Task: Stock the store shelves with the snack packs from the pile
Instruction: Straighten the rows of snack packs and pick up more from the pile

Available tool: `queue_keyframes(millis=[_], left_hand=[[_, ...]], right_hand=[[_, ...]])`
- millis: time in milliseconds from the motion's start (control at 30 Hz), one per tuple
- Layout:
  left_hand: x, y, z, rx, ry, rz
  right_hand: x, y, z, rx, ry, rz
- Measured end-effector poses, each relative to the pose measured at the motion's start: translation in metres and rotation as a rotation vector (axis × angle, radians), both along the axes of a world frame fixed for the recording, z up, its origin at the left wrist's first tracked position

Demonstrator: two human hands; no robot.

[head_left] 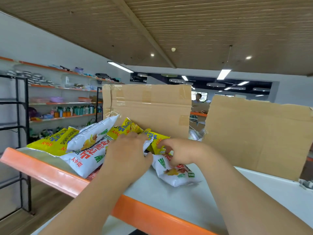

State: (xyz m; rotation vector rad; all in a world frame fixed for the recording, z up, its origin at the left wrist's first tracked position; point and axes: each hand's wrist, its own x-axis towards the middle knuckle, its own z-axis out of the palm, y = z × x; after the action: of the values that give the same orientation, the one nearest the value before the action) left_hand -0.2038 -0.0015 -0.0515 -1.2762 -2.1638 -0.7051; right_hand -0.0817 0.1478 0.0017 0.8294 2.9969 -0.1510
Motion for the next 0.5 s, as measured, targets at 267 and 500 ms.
queue_keyframes(millis=[267,500], left_hand=[[-0.006,-0.01,-0.019,-0.194,-0.222,0.014],[-0.011,-0.013,-0.022,0.108,-0.243,-0.139]], right_hand=[[0.003,-0.027,-0.003,0.051,-0.189,-0.031],[0.01,-0.028,0.008,0.183,-0.416,0.055]])
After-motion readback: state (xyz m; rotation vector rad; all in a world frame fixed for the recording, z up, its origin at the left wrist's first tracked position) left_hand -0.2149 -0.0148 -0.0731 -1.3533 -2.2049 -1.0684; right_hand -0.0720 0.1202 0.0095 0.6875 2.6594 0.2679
